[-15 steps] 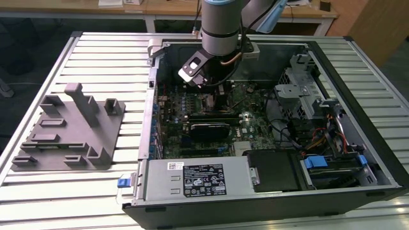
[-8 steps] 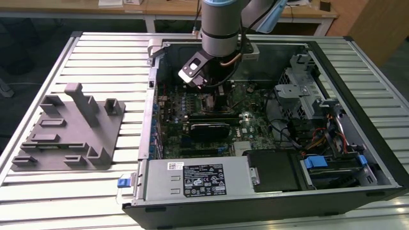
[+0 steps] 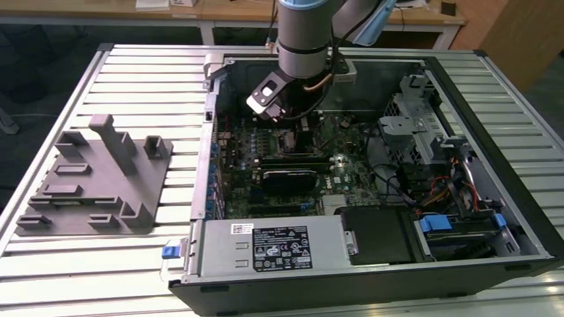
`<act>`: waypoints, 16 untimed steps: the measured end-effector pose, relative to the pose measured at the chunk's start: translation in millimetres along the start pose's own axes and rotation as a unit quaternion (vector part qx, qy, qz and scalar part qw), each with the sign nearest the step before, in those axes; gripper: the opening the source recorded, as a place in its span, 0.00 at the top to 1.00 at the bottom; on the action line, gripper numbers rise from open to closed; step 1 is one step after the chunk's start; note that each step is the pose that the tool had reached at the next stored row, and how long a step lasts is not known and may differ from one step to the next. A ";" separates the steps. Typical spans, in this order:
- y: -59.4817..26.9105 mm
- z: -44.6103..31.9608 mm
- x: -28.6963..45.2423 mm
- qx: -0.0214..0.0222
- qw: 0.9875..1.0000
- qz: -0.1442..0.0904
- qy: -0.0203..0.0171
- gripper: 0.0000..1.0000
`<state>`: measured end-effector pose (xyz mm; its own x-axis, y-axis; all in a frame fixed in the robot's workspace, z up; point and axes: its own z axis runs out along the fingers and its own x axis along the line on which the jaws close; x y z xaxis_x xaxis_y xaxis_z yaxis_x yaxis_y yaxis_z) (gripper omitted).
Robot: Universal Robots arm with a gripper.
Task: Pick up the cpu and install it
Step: 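Place the cpu into insertion slot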
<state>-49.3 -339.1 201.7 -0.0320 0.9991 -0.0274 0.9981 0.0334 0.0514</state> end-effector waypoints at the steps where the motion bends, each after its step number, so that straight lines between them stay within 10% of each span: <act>1: 0.4 0.4 0.3 0.000 1.000 0.000 0.000 0.45; 16: 1.6 6.6 1.9 0.000 1.000 0.006 0.000 0.45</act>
<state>-47.4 -337.3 195.1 -0.0198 0.9994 -0.0274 0.9985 0.0212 0.0513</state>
